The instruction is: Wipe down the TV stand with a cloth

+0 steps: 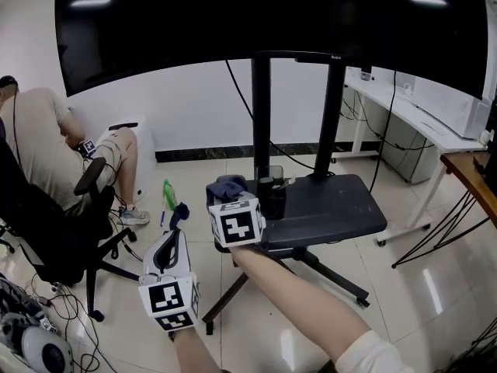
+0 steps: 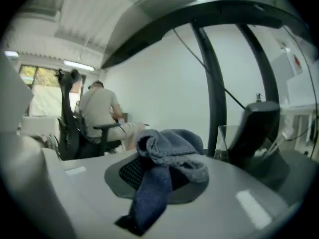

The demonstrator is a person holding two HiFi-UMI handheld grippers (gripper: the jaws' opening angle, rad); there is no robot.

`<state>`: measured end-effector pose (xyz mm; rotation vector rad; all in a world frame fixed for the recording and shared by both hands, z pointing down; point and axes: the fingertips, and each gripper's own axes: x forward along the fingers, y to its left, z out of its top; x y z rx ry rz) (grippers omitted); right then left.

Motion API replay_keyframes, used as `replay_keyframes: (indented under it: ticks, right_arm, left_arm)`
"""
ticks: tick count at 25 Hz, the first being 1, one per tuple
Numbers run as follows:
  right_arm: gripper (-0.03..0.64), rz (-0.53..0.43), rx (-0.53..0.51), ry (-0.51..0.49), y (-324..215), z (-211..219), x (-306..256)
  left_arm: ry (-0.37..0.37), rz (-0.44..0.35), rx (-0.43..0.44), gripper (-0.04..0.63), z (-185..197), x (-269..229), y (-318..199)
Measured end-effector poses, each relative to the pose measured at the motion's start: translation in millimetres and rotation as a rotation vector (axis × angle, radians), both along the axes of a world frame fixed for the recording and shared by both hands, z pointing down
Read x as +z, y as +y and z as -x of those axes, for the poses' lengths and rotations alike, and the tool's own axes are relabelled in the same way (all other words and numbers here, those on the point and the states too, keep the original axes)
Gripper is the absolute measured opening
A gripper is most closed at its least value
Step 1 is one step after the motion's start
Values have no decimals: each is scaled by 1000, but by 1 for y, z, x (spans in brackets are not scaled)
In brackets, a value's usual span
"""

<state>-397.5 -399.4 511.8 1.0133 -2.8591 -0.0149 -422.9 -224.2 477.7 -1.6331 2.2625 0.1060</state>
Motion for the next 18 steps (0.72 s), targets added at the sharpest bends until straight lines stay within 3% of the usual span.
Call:
replay_keyframes:
  ticks: [3, 6, 9, 13, 16, 18]
  right_arm:
    - [83, 86, 148, 170, -53, 15, 31]
    - [81, 116, 188, 252, -67, 21, 43]
    - [81, 89, 142, 226, -46, 15, 37]
    - [81, -73, 26, 93, 20, -21, -7]
    - [81, -20, -72, 33, 86, -67, 12]
    - [83, -36, -117, -26, 125, -101, 22]
  left_arm:
    - [-2, -3, 7, 146, 2, -2, 3]
    - [0, 1, 18, 146, 2, -1, 3]
    - [-9, 14, 26, 146, 0, -1, 2]
    - [-9, 12, 44, 146, -10, -5, 3]
    - [-44, 0, 48, 146, -21, -17, 7]
    - [-70, -6, 67, 146, -36, -25, 8]
